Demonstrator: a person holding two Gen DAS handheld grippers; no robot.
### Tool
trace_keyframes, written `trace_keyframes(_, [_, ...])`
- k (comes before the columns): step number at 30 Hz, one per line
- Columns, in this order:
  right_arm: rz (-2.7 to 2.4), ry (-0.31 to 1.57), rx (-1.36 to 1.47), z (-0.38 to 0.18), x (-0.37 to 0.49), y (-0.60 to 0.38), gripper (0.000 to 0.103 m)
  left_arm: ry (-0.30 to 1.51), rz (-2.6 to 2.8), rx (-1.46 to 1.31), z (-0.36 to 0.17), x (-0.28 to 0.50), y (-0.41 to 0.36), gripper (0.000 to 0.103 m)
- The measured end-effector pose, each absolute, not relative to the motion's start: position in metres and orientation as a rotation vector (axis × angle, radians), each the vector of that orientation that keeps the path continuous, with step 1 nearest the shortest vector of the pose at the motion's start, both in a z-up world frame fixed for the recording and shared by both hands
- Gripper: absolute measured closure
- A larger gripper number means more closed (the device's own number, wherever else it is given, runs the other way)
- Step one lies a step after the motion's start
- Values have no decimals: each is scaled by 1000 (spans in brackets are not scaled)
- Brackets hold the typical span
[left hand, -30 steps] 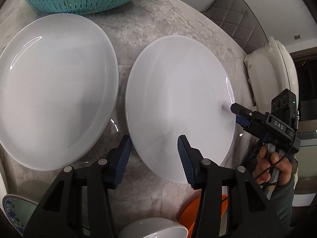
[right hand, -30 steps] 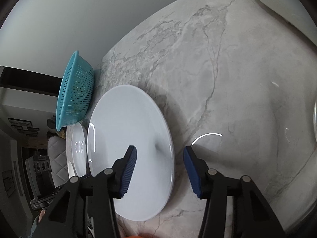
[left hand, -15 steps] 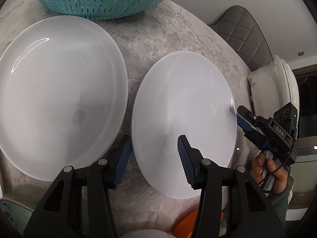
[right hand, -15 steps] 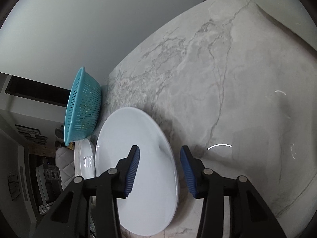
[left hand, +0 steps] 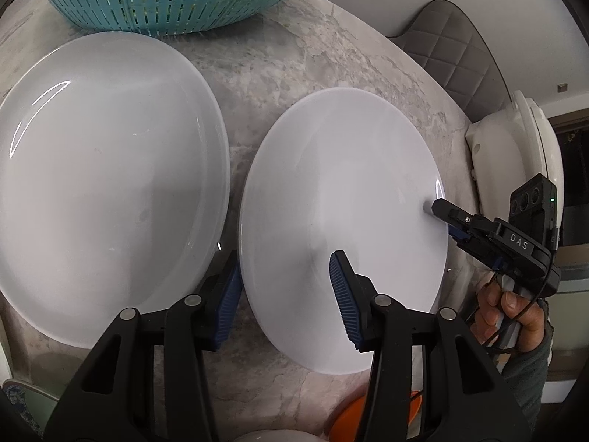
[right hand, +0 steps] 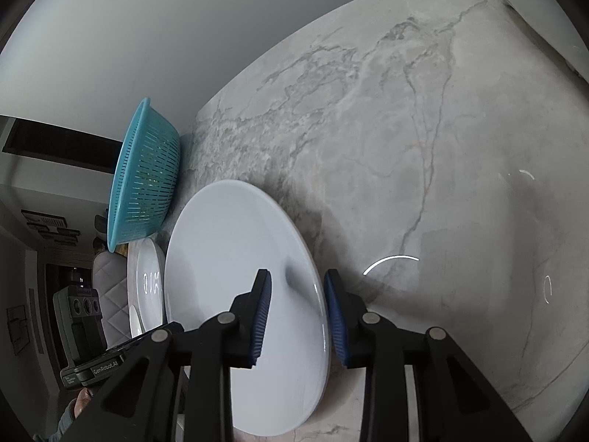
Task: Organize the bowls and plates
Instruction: 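Close the left gripper on the plate rim while the right gripper closes on the opposite rim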
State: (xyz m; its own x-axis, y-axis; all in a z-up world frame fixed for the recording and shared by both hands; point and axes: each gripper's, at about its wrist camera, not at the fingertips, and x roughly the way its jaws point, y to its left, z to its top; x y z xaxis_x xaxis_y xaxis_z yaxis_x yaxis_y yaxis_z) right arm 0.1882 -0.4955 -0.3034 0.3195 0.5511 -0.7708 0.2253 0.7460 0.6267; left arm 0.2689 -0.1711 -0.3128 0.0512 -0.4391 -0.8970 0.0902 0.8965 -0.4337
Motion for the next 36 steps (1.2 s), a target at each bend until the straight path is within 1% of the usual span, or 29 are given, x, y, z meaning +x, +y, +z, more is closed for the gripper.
trace_keyframes(3, [247,1284,706,-302,190,-490,71,1470,-396,-282,-314,272,-169,67])
trace_keyframes(4, [246,1293,693,-301,190,-488,74,1472,-388,-273,-314,273,-169,71])
trace_keyframes(5, [241,1299,681,-301,190,-487,76,1473,-384,-268,-314,274,-168,73])
trace_keyframes(6, [235,1304,673,-301,191,-487,80,1474,-383,-260,-314,274,-168,74])
trace_keyframes(7, [228,1312,661,-301,191,-487,83,1475,-377,-247,-314,274,-168,77])
trace_keyframes(8, [226,1319,648,-301,192,-486,83,1476,-372,-244,-314,274,-168,78])
trace_keyframes(12, [221,1339,589,-298,192,-481,83,1474,-363,-206,-314,272,-171,78])
trace_keyframes(15, [209,1332,608,-299,191,-483,83,1484,-368,-179,-314,271,-173,81])
trace_keyframes(26, [174,1332,610,-294,186,-485,83,1510,-377,-195,-314,277,-181,81])
trace_keyframes(36, [135,1323,577,-284,185,-484,84,1476,-391,-174,-302,277,-181,81])
